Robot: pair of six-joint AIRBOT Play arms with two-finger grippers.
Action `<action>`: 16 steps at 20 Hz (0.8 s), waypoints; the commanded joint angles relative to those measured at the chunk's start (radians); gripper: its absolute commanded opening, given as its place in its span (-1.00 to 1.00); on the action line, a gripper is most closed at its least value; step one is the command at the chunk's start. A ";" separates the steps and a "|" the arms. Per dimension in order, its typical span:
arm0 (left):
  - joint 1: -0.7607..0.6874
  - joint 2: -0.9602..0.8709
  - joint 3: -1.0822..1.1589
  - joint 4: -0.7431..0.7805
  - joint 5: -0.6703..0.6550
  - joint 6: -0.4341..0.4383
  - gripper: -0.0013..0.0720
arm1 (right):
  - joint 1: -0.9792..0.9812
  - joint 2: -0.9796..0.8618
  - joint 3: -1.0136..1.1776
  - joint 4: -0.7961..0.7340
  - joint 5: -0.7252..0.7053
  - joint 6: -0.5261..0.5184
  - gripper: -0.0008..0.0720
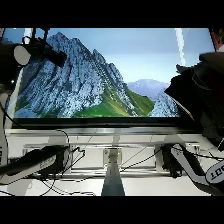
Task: Fold the clothes and pants, and hang the long-sleeved shirts on hangers.
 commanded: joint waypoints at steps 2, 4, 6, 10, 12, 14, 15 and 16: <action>0.001 0.000 0.000 0.000 0.000 0.000 0.87 | -0.221 0.030 0.001 -0.024 0.177 0.027 0.69; 0.001 0.000 0.000 0.000 0.000 0.000 0.87 | -0.217 0.030 0.001 0.018 0.145 -0.028 0.64; 0.001 0.000 0.000 0.000 0.000 0.000 0.87 | -0.171 0.030 0.001 0.126 0.110 -0.087 0.14; 0.001 0.000 0.000 0.000 0.000 0.000 0.87 | 0.074 0.030 0.001 0.411 -0.006 -0.237 -0.92; 0.001 0.000 0.000 0.000 0.000 0.000 0.87 | 0.266 0.030 0.001 0.409 -0.025 -0.252 -0.92; 0.001 0.000 0.000 0.000 0.000 0.000 0.87 | 0.469 0.030 0.001 0.314 -0.021 -0.304 -0.93; 0.001 0.000 0.000 0.000 0.000 0.000 0.87 | 0.563 0.030 0.001 0.234 -0.021 -0.318 -0.92; 0.001 0.000 0.000 0.000 0.000 0.000 0.87 | 0.654 0.028 0.001 0.127 -0.025 -0.319 -0.93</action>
